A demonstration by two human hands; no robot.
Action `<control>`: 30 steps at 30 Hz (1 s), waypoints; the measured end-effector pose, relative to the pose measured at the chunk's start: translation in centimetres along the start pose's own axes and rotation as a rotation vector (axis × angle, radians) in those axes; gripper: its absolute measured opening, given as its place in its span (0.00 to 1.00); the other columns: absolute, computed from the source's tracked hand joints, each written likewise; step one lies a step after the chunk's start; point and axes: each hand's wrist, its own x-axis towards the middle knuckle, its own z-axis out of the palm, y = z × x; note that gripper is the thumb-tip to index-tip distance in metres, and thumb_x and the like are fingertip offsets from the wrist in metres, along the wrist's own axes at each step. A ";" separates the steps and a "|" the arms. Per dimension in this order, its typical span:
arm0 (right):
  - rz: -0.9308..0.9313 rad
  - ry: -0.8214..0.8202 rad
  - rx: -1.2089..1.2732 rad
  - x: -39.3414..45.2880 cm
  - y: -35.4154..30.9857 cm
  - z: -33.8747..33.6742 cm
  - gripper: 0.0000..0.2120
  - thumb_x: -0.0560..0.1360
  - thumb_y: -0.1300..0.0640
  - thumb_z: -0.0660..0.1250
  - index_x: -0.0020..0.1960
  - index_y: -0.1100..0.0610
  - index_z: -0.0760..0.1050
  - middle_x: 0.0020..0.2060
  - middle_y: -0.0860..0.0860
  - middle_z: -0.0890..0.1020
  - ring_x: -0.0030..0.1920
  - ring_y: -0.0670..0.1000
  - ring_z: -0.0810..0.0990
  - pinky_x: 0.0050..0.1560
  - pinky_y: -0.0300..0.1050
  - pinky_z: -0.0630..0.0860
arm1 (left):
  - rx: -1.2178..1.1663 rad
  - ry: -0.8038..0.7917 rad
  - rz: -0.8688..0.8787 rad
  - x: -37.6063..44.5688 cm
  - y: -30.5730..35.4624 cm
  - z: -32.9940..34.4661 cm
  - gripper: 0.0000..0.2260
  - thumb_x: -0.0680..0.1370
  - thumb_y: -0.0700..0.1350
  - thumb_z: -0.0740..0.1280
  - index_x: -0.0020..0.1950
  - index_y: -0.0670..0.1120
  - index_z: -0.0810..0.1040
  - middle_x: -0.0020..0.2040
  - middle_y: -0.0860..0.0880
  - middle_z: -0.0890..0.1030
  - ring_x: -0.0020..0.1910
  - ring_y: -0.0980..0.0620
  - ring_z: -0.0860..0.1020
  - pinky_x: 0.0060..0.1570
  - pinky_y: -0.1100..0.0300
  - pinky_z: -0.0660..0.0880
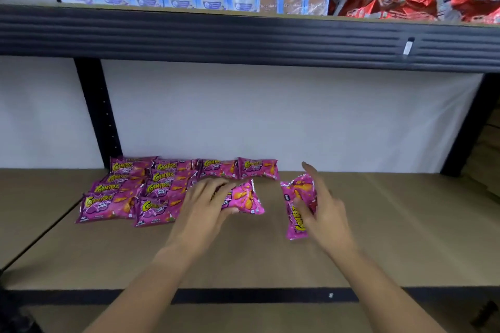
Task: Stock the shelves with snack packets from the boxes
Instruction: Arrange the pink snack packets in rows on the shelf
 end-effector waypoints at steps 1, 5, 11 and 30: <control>0.021 0.001 0.002 0.7 0.4 0.2 0.31 0.79 0.53 0.66 0.74 0.32 0.57 0.40 0.43 0.76 0.34 0.42 0.76 0.39 0.43 0.72 | 0.009 -0.005 -0.002 0.5 -0.1 0.7 0.23 0.79 0.60 0.59 0.68 0.48 0.75 0.63 0.51 0.76 0.61 0.47 0.74 0.59 0.46 0.74; 0.124 0.035 0.042 3.4 1.6 1.1 0.26 0.82 0.56 0.60 0.75 0.35 0.60 0.47 0.53 0.74 0.33 0.47 0.75 0.35 0.44 0.67 | 0.069 -0.009 -0.011 2.5 -0.6 3.3 0.24 0.78 0.60 0.59 0.65 0.46 0.78 0.62 0.49 0.78 0.59 0.45 0.75 0.57 0.46 0.76; 0.280 0.247 0.141 7.9 5.6 4.1 0.18 0.80 0.60 0.62 0.69 0.48 0.72 0.49 0.56 0.76 0.58 0.49 0.71 0.51 0.43 0.70 | 0.081 -0.048 -0.001 5.6 -2.2 7.5 0.22 0.72 0.52 0.74 0.63 0.44 0.79 0.60 0.49 0.78 0.57 0.44 0.77 0.54 0.45 0.79; 0.712 0.273 0.217 17.6 13.2 12.7 0.11 0.79 0.61 0.63 0.59 0.52 0.73 0.55 0.61 0.77 0.46 0.56 0.73 0.49 0.44 0.69 | 0.132 -0.163 -0.161 9.1 -10.1 13.7 0.24 0.69 0.36 0.77 0.65 0.43 0.78 0.60 0.48 0.77 0.61 0.45 0.72 0.63 0.46 0.75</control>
